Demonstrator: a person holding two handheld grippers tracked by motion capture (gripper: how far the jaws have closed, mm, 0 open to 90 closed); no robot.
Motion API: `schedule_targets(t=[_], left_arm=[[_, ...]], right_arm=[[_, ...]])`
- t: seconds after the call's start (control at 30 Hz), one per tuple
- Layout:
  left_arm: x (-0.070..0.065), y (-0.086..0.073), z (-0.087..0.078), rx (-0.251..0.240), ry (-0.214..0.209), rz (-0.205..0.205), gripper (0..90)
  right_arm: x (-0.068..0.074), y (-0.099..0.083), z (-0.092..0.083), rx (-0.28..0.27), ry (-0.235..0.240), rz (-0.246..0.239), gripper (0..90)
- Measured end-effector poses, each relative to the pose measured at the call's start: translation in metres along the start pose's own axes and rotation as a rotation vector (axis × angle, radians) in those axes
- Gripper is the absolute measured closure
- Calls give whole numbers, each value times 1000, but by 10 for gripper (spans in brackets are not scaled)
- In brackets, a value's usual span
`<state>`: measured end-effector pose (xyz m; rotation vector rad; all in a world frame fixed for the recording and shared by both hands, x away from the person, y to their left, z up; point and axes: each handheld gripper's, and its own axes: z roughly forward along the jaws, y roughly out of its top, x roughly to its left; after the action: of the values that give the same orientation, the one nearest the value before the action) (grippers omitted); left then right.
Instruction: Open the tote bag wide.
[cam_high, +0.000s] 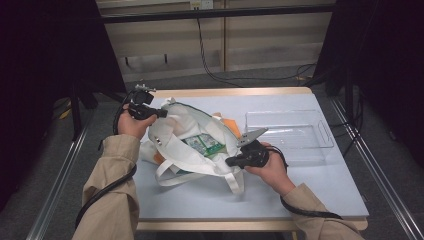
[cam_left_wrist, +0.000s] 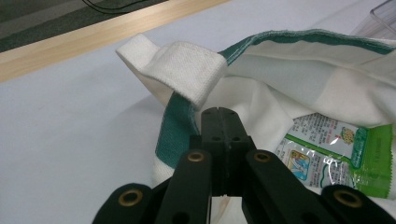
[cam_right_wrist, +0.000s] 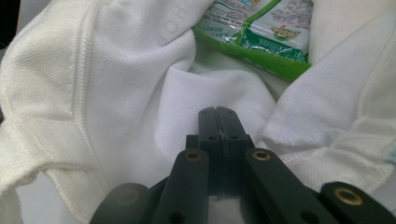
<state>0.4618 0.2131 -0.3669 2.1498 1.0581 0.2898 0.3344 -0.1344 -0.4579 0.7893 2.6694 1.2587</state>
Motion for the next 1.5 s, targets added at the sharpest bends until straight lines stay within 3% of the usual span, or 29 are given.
schedule_targets(t=[0.2, 0.23, 0.27, 0.3, 0.9, 0.97, 1.0, 1.03, 1.13, 1.23, 1.33, 1.37, 1.43, 1.5], left_arm=[[-1, -2, -9, -16, 9, 16, 900], [-4, -3, -9, -39, 5, -3, 900], [-3, -2, -12, -22, 9, 22, 900], [-4, -3, -12, -35, 10, 21, 900], [7, -2, -33, -73, 36, -5, 717], [9, -3, -32, -72, 5, 2, 712], [8, -4, -29, -84, -12, -21, 723], [8, -4, -27, -75, -7, -17, 737], [10, -4, -22, -76, -21, -33, 843], [9, -3, -16, -59, -11, -44, 888], [9, -2, -9, -32, -1, -17, 893], [7, -2, -6, -40, 0, -36, 894], [9, -3, 0, -15, -4, -22, 894], [9, -4, 9, -17, -4, -49, 894]], right_arm=[[1, 0, 0, -1, -3, 3, 900], [1, 0, 0, 0, -3, 3, 900], [1, 0, -1, 0, -5, 2, 900], [1, 0, -1, -1, -5, 1, 900], [2, 1, -1, 0, -9, 3, 900], [2, 1, -1, 3, -10, 7, 900], [2, 1, -1, 3, -7, 7, 900], [2, 0, -1, 2, -5, 4, 900], [2, 0, -1, 2, -4, 4, 900], [2, -1, -1, -2, 0, 7, 900], [1, -1, 0, 5, 3, 0, 900], [1, -1, 0, 8, -4, 0, 900], [1, -1, 0, 7, -5, 0, 900], [1, -3, 0, 4, -1, 0, 900]])
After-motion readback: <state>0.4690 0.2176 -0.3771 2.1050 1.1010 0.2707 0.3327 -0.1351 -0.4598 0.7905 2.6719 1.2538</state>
